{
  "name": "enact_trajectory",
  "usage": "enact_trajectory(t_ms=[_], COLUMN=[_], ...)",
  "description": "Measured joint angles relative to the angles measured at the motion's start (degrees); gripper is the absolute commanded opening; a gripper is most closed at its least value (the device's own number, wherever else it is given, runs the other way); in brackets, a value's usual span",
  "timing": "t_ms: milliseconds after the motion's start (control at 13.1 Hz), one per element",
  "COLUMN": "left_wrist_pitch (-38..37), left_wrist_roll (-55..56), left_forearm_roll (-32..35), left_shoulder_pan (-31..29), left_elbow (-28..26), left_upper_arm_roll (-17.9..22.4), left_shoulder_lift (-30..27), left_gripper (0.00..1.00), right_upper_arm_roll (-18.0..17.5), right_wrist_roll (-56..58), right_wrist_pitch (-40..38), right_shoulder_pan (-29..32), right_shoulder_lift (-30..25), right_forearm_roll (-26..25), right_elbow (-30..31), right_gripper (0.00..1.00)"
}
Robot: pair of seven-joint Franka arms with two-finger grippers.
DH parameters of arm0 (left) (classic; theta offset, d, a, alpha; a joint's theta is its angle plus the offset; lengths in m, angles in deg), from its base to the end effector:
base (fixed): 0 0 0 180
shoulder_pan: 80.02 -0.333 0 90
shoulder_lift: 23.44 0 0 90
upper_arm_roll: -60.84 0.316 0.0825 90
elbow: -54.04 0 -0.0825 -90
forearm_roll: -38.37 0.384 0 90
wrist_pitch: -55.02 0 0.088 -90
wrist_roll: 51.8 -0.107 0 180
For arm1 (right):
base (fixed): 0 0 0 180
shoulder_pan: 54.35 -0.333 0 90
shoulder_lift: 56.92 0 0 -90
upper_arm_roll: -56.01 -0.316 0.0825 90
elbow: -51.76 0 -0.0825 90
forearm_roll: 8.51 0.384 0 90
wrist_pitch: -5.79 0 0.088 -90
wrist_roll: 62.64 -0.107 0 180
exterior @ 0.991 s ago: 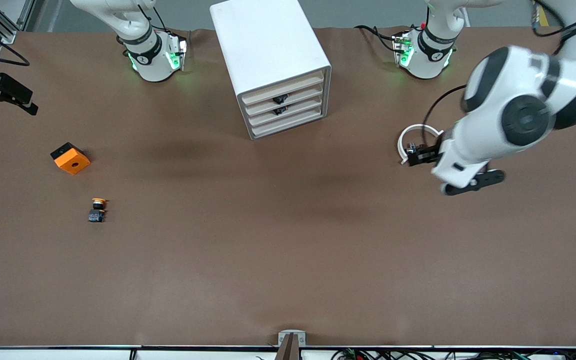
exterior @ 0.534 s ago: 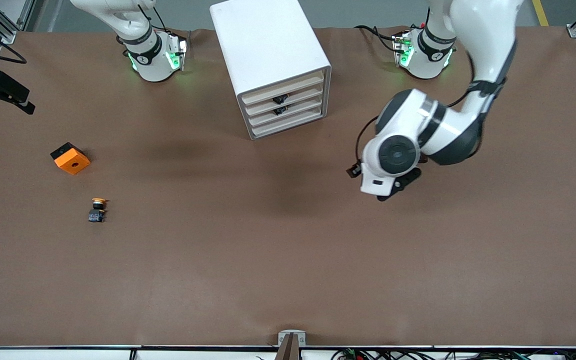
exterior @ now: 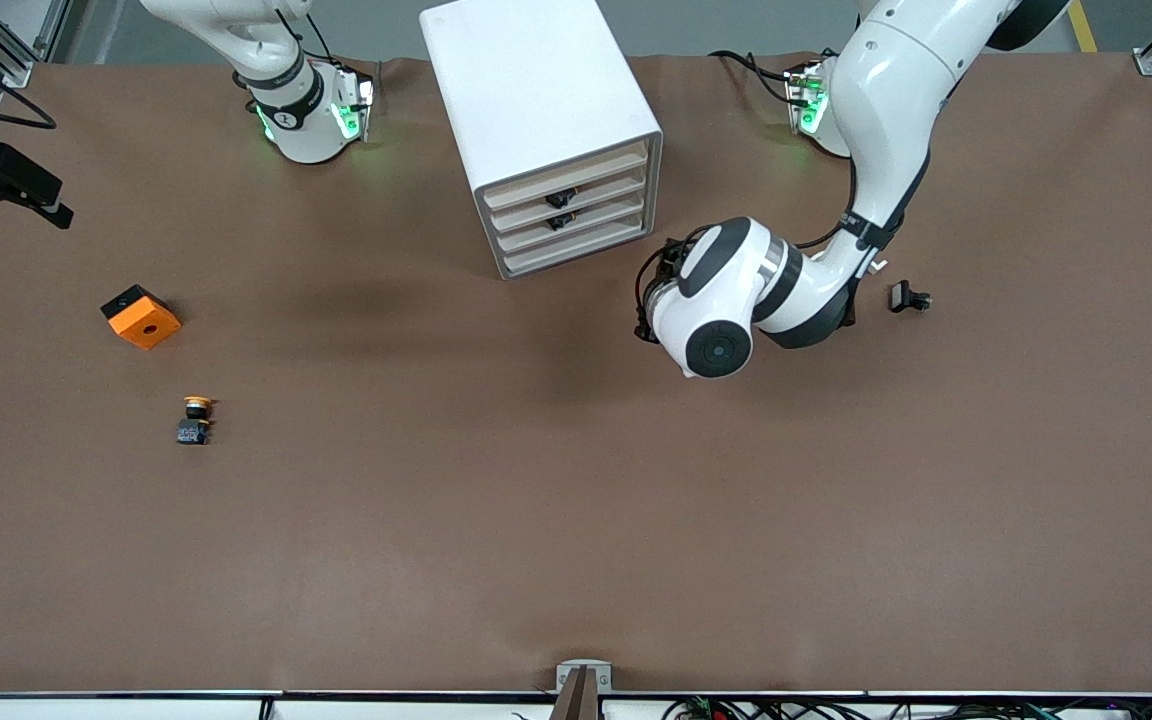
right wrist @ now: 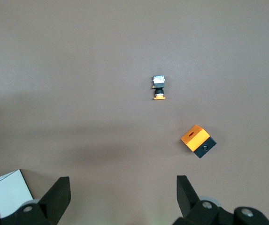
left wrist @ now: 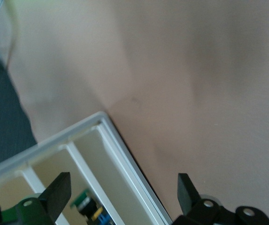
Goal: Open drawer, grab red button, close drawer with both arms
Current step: 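Pull the drawer open with the left gripper while the right gripper rises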
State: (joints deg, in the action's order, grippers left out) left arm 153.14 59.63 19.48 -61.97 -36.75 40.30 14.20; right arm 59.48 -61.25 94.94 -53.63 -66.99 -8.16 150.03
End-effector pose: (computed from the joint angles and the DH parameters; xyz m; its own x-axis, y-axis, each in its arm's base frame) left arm 0.4984 -0.4021 0.2545 0.0600 0.9667 -0.2489 0.7609 -0.2056 -0.6154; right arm 0.4956 -0.0385 0.6474 0.9987 -0.0480 0.0167 -0.0477 -0.9987 -0.0163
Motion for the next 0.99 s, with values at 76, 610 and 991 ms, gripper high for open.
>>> enact_trajectory(t_ms=[76, 610, 991], left_wrist_pitch=[-0.04, -0.05, -3.95], left_wrist_roll=[4.87, 19.66, 19.95], left_forearm_roll=[-1.82, -19.11, -23.06], left_shoulder_pan=[0.42, 4.22, 4.31], left_elbow=[0.01, 0.37, 0.41], left_upper_arm_roll=[-0.02, -0.05, 0.00], left_shoulder_lift=[0.62, 3.29, 6.27], left_gripper=[1.00, 0.96, 0.86], right_upper_arm_roll=[0.00, 0.02, 0.04], right_wrist_roll=[0.00, 0.00, -0.09], right_wrist_pitch=[-0.03, -0.66, -0.66], right_shoulder_pan=[0.00, 0.03, 0.09], right_shoulder_lift=[0.01, 0.02, 0.02], right_forearm_roll=[0.00, 0.00, 0.00], right_elbow=[0.03, 0.45, 0.45], right_gripper=[1.00, 1.00, 1.00])
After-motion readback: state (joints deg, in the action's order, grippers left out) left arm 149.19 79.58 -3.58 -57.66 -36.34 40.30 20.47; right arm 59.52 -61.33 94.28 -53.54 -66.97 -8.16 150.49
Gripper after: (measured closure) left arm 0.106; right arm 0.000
